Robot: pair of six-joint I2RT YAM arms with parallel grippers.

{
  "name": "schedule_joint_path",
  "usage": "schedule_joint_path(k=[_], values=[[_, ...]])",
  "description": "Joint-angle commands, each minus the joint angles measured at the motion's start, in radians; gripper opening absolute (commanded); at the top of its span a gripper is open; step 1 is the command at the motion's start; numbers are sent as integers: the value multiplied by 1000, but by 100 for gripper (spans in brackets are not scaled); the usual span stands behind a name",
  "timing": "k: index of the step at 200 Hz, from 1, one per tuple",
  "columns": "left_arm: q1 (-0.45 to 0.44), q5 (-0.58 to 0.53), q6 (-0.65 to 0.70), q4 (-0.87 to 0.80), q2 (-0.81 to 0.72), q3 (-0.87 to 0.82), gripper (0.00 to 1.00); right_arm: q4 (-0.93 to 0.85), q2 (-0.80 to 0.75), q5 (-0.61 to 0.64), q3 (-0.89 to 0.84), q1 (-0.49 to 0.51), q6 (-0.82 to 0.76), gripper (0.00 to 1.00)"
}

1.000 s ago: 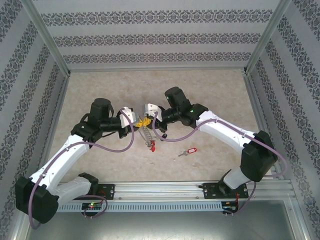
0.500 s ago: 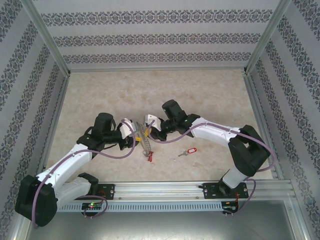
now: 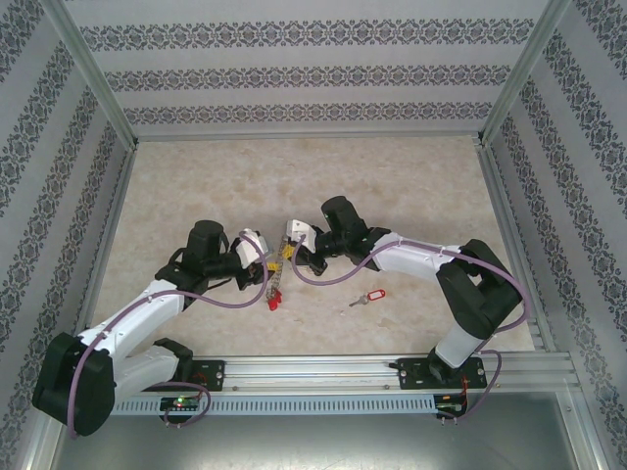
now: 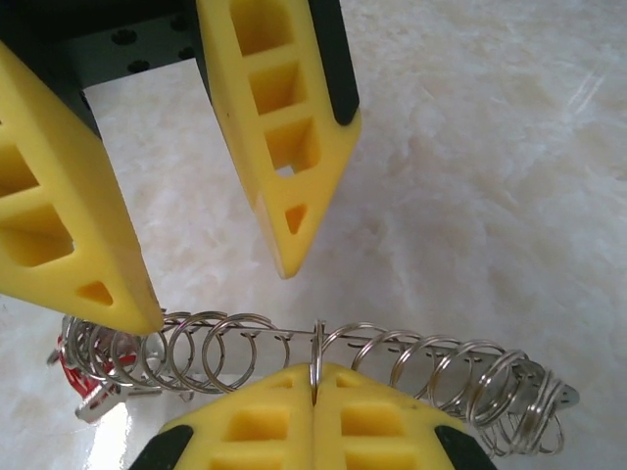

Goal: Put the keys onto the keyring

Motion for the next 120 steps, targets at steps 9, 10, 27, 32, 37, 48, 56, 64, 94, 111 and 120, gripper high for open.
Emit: schedule_joint_path(k=[9, 10, 27, 32, 37, 48, 56, 64, 94, 111, 120], values=[[-9, -26, 22, 83, -1, -6, 39, 12, -5, -28, -13, -5, -39, 0], [-10, -26, 23, 84, 0, -6, 39, 11, -6, -29, -13, -5, -41, 0], [-9, -22, 52, 56, 24, 14, 38, 1, -15, -23, -11, -2, -55, 0], [-10, -18, 61, 47, 32, 22, 38, 3, -18, -22, -13, -3, -59, 0], [-10, -9, 74, 37, 42, 28, 37, 6, -21, -22, -15, -3, -61, 0], [-9, 15, 106, 6, 62, 48, 36, 3, -26, -29, -13, -8, -63, 0], [-9, 28, 117, -12, 75, 60, 35, -4, -33, -41, -9, -9, -64, 0], [-10, 41, 121, -14, 85, 71, 33, -10, -36, -50, -5, -12, -64, 0], [-10, 45, 126, 7, 92, 83, 29, -16, -42, -65, -1, -13, -65, 0], [-9, 43, 131, 5, 98, 86, 29, -18, -40, -69, 4, -14, -63, 0], [-9, 37, 135, 2, 104, 86, 29, -19, -39, -79, 7, -16, -63, 0]])
